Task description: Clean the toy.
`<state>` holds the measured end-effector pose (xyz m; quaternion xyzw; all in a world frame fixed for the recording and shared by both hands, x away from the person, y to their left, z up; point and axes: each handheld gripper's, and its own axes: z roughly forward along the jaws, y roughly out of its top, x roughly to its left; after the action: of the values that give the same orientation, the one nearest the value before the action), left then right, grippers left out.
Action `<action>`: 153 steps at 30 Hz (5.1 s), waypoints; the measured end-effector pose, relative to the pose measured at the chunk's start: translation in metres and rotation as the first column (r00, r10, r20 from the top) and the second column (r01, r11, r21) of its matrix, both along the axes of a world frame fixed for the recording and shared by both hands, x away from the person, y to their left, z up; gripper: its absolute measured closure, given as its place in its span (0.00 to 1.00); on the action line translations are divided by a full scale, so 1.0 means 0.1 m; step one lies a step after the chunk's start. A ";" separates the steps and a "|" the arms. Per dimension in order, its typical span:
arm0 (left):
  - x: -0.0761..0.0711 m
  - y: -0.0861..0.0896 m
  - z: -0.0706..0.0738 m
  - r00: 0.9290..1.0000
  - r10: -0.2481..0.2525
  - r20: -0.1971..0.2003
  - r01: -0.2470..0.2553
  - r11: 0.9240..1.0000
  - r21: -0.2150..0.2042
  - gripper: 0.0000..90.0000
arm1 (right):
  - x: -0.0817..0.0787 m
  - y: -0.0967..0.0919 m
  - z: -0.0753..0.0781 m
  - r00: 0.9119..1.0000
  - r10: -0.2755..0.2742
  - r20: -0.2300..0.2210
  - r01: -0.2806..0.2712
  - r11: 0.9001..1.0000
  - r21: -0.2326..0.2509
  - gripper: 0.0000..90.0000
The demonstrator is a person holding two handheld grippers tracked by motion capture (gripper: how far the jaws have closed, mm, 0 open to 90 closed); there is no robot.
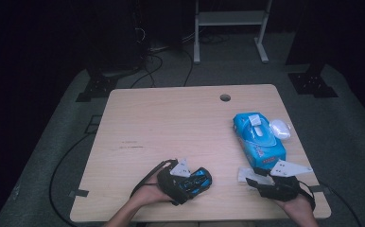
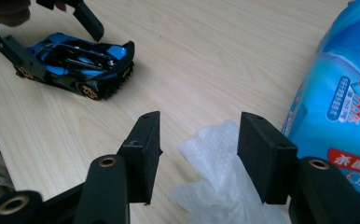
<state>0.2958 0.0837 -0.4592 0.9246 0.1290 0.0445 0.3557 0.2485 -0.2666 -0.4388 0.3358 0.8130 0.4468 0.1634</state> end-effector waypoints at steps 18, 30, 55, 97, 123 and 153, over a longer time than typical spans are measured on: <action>0.01 -0.05 -0.10 1.000 0.025 -0.012 -0.024 0.997 0.067 0.20 | -0.03 0.07 0.01 1.000 0.016 0.020 -0.016 1.000 0.003 0.53; -0.02 -0.04 -0.05 1.000 -0.005 0.011 0.004 0.995 0.104 0.29 | -0.05 0.08 0.01 0.999 0.019 0.033 -0.020 1.000 0.013 0.53; 0.06 -0.11 0.02 0.998 -0.063 -0.009 0.063 0.988 0.141 0.29 | -0.06 0.06 0.02 0.999 0.018 0.035 -0.019 0.999 0.033 0.53; 0.21 -0.17 0.14 0.998 -0.066 -0.012 0.067 0.976 0.205 0.29 | -0.05 0.06 0.01 0.999 0.020 0.033 -0.022 0.998 0.064 0.52; 0.91 -0.37 0.14 1.000 0.005 0.022 -0.010 0.973 0.232 0.29 | 0.01 -0.05 0.06 0.999 -0.011 0.038 0.008 0.997 0.081 0.50; 0.83 -0.18 0.23 0.996 0.084 0.035 -0.087 0.992 0.092 0.20 | 0.01 -0.06 0.06 0.999 -0.027 0.021 0.025 0.995 0.093 0.45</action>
<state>0.3791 0.0656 -0.4365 0.9330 0.1609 0.0799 0.3119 0.2497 -0.2727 -0.4330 0.3485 0.7849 0.4859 0.1626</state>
